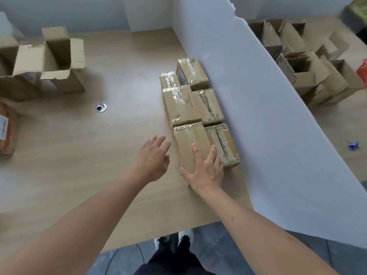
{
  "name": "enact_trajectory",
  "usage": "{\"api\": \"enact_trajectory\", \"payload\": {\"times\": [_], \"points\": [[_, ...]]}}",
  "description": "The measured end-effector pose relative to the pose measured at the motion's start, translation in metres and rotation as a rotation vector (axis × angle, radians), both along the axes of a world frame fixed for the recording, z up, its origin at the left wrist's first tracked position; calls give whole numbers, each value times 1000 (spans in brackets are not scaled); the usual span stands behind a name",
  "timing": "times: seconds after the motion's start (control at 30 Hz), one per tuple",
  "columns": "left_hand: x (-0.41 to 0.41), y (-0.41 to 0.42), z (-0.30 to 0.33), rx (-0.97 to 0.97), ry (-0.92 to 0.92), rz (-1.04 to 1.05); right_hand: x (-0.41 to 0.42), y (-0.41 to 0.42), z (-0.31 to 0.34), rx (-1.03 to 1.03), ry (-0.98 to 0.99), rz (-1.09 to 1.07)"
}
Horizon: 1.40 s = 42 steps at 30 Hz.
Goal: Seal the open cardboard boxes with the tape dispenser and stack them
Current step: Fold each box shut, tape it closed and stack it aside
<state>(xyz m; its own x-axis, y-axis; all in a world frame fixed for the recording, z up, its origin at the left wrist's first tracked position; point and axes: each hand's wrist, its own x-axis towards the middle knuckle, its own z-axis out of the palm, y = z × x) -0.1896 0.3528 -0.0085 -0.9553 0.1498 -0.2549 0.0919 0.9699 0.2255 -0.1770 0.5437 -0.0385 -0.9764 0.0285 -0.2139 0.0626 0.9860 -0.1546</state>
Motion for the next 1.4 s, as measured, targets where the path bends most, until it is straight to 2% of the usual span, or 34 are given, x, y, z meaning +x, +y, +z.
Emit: {"api": "enact_trajectory", "payload": {"times": [0.13, 0.4, 0.57, 0.83, 1.1, 1.27, 1.4], "points": [[-3, 0, -14, 31, -25, 9, 0, 2, -12, 41, 2, 30], [-1, -7, -19, 69, -29, -11, -4, 8, 1, -32, -52, 41], [-2, -14, 6, 68, 18, -44, -5, -3, 36, -134, -2, 170], [15, -44, 78, 48, 133, -33, -5, -39, 114, -161, 83, 314], [76, -87, 144, 17, 272, 118, 9, -80, 189, -184, 208, 506], [134, -124, 170, -9, 333, 281, 34, -117, 213, -253, 210, 651], [184, -165, 182, -63, 293, 426, 58, -158, 222, -285, 211, 763]]}}
